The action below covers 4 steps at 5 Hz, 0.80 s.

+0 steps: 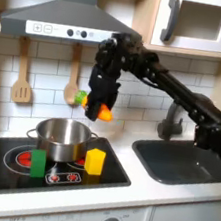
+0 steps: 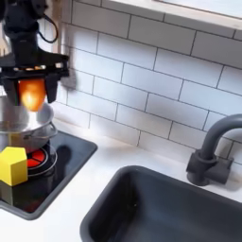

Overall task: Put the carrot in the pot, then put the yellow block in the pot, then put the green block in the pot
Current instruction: 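Put the carrot in the pot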

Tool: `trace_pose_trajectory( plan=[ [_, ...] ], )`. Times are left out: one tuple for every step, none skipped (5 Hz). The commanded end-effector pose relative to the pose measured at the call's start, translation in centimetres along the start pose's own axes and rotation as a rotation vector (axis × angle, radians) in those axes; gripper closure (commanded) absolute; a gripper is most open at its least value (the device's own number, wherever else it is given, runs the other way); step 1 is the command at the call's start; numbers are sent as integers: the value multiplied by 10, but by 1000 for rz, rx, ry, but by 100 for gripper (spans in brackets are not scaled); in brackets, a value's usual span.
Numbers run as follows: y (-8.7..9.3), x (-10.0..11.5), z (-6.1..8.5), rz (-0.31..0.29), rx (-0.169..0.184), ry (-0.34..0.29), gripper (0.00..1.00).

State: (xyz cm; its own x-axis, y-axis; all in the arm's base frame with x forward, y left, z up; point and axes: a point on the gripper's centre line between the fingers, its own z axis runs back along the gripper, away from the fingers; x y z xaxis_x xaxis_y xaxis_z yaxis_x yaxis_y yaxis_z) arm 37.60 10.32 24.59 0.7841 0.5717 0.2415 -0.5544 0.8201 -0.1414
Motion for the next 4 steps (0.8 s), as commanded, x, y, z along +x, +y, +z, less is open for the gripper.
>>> trace_pose_trajectory(
  plan=[
    [25,16,-9,55,28,10,100],
    [30,21,-18,63,38,27,100],
    [27,28,-26,52,49,40,100],
    [28,31,-34,49,58,56,100]
  ],
)
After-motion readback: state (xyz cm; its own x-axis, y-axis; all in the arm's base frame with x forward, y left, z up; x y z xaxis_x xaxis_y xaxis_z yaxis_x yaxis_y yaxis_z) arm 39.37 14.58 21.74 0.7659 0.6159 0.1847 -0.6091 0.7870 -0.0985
